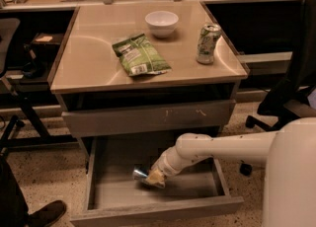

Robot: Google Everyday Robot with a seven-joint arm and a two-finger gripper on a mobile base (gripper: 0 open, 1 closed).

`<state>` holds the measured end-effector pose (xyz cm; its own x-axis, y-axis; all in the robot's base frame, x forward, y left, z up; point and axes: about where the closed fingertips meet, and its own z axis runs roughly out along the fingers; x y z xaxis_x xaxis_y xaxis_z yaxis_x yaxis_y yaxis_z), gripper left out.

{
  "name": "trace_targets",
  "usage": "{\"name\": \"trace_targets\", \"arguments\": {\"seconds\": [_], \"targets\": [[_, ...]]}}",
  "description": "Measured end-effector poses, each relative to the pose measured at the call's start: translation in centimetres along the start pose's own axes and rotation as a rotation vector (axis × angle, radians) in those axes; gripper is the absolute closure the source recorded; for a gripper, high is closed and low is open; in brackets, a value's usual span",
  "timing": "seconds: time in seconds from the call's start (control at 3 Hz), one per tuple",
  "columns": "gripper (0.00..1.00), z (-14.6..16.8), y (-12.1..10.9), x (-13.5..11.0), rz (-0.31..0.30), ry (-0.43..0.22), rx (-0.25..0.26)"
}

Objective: Pick redbull can from middle drawer and place on counter

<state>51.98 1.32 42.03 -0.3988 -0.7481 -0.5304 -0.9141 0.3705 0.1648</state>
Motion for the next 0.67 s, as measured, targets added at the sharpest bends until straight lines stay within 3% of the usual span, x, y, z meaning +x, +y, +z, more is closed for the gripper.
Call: {"name": "trace_targets", "arguments": {"seconds": [0.67], "targets": [[1.00, -7.9, 4.2, -5.2, 0.045, -0.033, 0.001]]}}
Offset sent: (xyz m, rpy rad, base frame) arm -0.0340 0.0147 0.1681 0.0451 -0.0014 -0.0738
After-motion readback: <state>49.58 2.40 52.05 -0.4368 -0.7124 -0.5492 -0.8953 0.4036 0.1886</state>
